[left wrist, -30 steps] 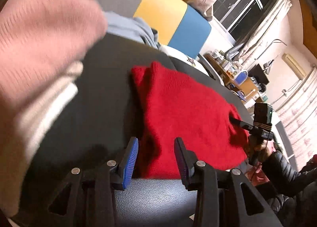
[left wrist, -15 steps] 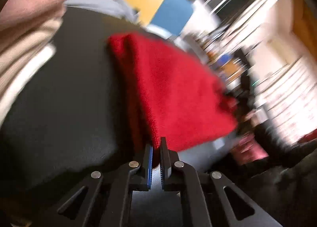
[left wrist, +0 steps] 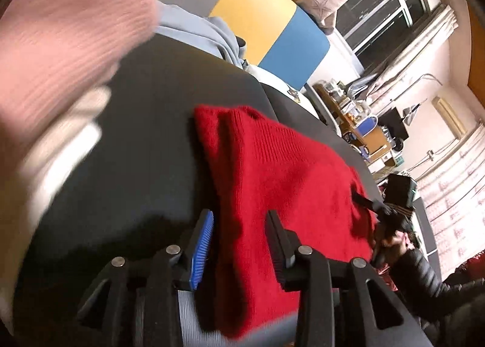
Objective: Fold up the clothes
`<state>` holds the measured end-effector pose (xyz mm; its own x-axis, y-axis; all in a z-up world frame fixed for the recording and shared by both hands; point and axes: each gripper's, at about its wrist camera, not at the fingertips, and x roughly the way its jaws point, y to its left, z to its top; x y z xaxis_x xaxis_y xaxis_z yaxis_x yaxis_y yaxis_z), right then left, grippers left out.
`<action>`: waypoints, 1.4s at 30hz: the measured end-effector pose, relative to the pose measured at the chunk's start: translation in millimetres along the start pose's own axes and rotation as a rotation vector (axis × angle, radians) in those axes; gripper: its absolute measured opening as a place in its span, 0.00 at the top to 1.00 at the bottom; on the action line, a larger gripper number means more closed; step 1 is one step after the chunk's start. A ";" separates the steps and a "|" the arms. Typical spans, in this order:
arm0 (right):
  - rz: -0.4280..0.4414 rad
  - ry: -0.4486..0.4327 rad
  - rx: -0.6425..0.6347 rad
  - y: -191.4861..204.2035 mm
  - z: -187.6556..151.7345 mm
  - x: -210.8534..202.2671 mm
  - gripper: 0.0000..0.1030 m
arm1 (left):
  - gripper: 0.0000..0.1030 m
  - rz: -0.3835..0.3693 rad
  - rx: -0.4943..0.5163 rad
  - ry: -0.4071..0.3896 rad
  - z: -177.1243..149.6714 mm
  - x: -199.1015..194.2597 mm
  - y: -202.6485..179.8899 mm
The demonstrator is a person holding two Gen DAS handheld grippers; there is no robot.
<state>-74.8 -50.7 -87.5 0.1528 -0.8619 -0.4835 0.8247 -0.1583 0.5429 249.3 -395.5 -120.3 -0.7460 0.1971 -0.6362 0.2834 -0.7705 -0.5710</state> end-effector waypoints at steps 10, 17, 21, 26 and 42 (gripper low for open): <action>-0.009 -0.001 -0.007 2.4 -0.7 0.6 0.00 | 0.95 0.095 0.051 0.010 53.3 51.1 -10.5; 0.009 -0.009 0.003 -0.2 -0.5 -1.0 0.00 | 0.93 0.229 0.040 -0.016 41.5 58.8 1.9; 0.017 -0.015 0.006 -1.0 -0.3 -2.1 0.00 | 0.73 0.117 -0.015 -0.012 40.2 43.7 6.5; 0.027 -0.021 0.010 -2.1 0.0 -3.2 0.00 | 0.55 0.044 -0.066 -0.008 38.8 29.9 18.5; 0.024 -0.024 0.010 -0.2 -1.6 -3.8 0.00 | 0.86 -0.077 -0.097 0.126 59.9 82.4 16.5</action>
<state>-74.6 -46.5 -86.8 0.1592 -0.8766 -0.4542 0.8153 -0.1427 0.5612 156.4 -428.3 -151.1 -0.6883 0.3325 -0.6447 0.2891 -0.6894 -0.6642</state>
